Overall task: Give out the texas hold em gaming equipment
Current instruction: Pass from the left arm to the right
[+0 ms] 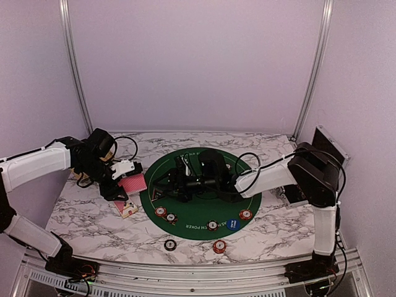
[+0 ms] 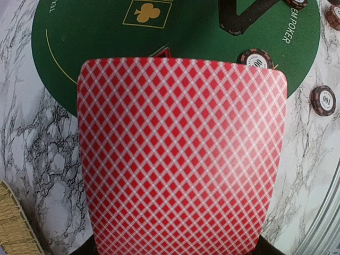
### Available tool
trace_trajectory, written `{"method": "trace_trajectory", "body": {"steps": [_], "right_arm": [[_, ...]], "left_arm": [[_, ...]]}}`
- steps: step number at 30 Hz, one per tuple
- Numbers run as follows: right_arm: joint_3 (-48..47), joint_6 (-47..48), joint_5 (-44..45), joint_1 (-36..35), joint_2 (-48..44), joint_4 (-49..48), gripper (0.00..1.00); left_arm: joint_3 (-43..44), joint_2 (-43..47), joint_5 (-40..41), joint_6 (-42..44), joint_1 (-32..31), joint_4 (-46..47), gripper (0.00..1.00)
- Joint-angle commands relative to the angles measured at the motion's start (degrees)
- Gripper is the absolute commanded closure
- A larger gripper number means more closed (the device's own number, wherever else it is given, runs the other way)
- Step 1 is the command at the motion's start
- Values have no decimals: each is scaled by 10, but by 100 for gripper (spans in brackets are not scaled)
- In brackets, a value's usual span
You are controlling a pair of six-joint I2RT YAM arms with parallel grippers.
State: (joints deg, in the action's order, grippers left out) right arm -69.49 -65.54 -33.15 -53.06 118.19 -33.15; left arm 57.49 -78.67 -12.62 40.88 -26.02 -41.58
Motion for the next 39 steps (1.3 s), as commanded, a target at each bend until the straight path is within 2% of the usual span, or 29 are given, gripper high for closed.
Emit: {"method": "trace_trajectory", "body": {"steps": [1,7,20,30,35,37,38,39], "right_arm": [[-22,-43,-34,0,18,-69,19],[-45,-63,-52,-6,43,-87,21],[-104,-87,-70,-17,88,-93,32],[-146,-111,-86,-26,127,-108,53],[-156,-125,-88,-26,136,-120,72],[-155,-133,-88,-26,137,-131,80],[-153,-138,-87,-26,137,-138,84],[-151,-141,-87,-25,137,-144,86]], "left_arm": [[20,13,-14,-15,-19,-24,93],[26,13,-10,-21,-37,-24,93],[32,16,-12,-23,-52,-25,94],[32,18,-15,-21,-54,-25,94],[31,21,-15,-20,-55,-24,94],[31,22,-15,-21,-56,-24,90],[31,23,-14,-22,-57,-21,82],[31,24,-12,-23,-57,-19,67]]}}
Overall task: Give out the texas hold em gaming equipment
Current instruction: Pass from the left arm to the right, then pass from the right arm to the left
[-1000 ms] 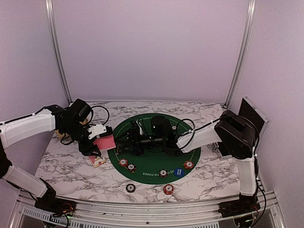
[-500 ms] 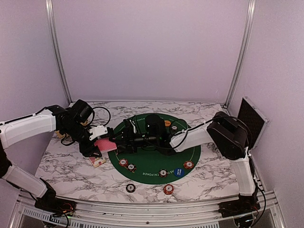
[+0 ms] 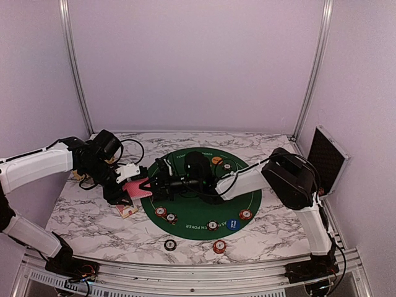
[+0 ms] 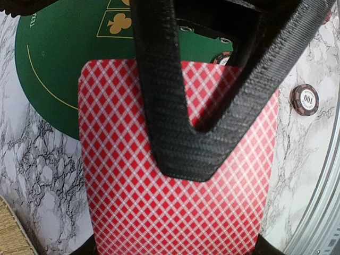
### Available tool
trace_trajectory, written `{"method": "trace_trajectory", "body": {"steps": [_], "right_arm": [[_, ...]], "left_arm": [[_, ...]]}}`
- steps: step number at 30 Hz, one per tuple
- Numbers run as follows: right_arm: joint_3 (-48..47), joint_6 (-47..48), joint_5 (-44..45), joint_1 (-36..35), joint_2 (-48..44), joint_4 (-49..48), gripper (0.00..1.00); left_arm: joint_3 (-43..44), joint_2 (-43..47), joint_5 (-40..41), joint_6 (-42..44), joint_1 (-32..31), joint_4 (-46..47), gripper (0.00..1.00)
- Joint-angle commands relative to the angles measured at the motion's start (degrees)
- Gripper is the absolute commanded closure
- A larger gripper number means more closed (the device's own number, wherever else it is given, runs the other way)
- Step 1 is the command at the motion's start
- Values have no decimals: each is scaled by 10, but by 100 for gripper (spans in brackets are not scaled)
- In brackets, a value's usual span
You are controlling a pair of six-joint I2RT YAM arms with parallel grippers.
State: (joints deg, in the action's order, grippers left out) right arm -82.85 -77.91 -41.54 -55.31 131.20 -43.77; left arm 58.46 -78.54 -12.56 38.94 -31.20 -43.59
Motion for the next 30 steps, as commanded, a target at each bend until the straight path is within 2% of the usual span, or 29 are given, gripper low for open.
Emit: {"method": "trace_trajectory", "body": {"steps": [1,2,3,11,14,20,24,30], "right_arm": [[-16,-22,-3,-2,6,-44,88],[-13,-25,-3,-2,6,-48,90],[-10,-28,-3,-1,4,-52,91],[14,-27,1,-1,-23,-38,92],[13,-25,4,-4,-31,-35,92],[-8,-27,3,-11,-36,-31,93],[-17,-26,3,-17,-41,-29,93],[-24,-29,5,-21,-42,-41,93]], "left_arm": [[21,27,-11,-5,-5,5,43],[18,32,-11,-5,-5,10,14],[15,41,-11,-4,-5,14,3],[13,143,21,43,-5,-9,1],[21,170,-10,87,-5,-30,1],[36,129,-75,85,-10,-14,1],[8,136,-75,75,-10,31,1],[-24,132,-55,60,-11,52,1]]}}
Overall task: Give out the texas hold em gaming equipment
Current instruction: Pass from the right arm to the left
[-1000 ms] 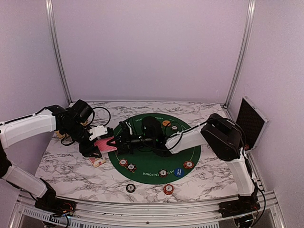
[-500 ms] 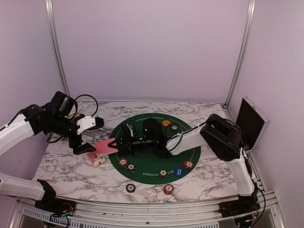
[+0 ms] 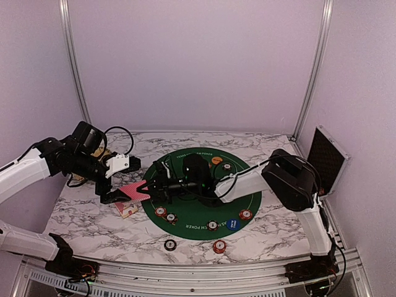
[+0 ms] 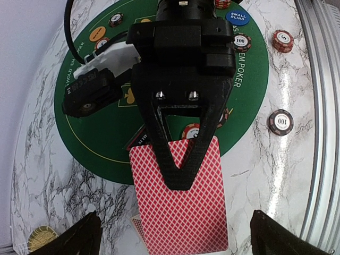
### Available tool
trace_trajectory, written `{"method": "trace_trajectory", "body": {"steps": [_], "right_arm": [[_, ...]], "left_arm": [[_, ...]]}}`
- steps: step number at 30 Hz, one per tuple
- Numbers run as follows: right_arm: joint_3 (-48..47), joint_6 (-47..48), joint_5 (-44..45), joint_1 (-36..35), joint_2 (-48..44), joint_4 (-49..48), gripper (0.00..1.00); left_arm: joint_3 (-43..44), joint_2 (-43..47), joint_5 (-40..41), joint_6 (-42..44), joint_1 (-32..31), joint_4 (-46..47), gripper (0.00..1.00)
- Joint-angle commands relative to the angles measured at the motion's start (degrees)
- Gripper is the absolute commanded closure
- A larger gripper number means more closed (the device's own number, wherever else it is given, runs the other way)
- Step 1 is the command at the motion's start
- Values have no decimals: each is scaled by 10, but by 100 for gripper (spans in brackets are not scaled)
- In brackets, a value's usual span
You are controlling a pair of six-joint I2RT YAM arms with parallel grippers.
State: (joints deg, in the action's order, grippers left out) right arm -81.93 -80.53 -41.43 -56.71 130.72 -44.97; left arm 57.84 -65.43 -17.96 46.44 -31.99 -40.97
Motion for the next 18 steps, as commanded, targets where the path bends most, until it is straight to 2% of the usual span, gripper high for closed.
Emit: {"method": "trace_trajectory", "body": {"steps": [1,18], "right_arm": [[-35,-4,4,-8,-37,-32,93],[-37,-8,-1,-16,-47,-42,93]], "left_arm": [[-20,-1,-3,-18,-3,29,1],[-42,-42,8,-32,-3,56,1]]}}
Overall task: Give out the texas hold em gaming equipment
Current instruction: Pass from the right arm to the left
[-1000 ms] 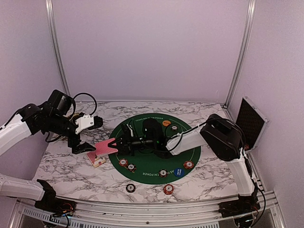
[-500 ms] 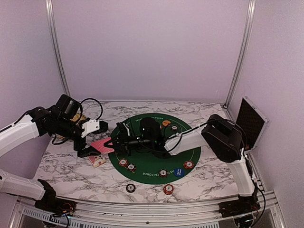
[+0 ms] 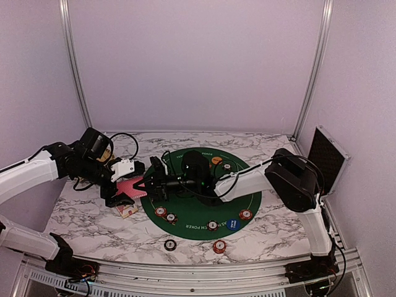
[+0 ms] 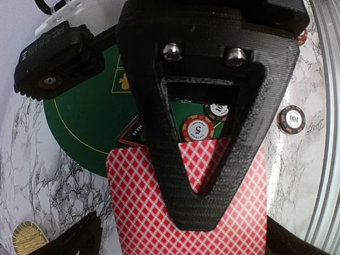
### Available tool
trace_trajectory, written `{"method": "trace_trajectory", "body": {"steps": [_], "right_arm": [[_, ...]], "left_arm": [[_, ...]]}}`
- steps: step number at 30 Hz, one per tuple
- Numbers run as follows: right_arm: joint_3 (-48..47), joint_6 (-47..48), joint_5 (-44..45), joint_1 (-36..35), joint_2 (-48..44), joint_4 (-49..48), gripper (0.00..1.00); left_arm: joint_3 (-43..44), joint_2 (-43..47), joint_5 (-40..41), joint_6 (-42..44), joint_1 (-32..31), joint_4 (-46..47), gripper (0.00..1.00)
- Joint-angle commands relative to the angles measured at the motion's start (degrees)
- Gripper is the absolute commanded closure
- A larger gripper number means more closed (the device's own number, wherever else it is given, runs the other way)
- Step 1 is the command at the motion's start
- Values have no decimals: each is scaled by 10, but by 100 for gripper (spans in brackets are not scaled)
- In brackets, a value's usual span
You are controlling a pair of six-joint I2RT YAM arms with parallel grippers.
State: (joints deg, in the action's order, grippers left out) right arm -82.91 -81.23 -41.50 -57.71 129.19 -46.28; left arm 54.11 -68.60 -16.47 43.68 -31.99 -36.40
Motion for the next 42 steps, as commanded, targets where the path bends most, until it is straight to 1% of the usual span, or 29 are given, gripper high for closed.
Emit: {"method": "trace_trajectory", "body": {"steps": [1,8,12,15,17,24,25,30,31,33,37,40,42], "right_arm": [[-26,-1,-1,-6,-31,-28,93],[-29,9,0,-6,-25,-5,93],[-35,6,-3,-6,-18,-4,93],[-40,19,0,-6,-17,16,92],[-41,27,3,-6,-18,34,92],[-41,40,9,-5,-14,52,82],[-41,43,10,-5,-14,57,79],[-49,42,12,-7,-11,56,57],[-53,40,10,-8,-8,56,54],[-62,35,7,-10,-2,50,52],[-77,21,0,-17,15,32,55],[-82,15,-3,-19,21,28,65],[-82,11,-5,-20,24,23,69]], "left_arm": [[-3,-12,-10,-4,-3,10,3],[2,-19,-15,5,-3,9,15],[1,-19,-18,14,-2,9,19],[1,-21,-12,20,-3,9,22],[1,-20,-12,21,-3,9,26],[2,-20,-4,25,-3,9,47],[3,-19,-4,25,-3,9,47],[5,-22,-5,21,-3,9,49],[5,-24,-5,21,-3,9,49],[6,-26,-5,21,-4,9,49],[6,-29,-2,15,-4,10,49],[6,-30,-2,8,-4,12,48],[6,-28,-2,6,-3,16,48]]}}
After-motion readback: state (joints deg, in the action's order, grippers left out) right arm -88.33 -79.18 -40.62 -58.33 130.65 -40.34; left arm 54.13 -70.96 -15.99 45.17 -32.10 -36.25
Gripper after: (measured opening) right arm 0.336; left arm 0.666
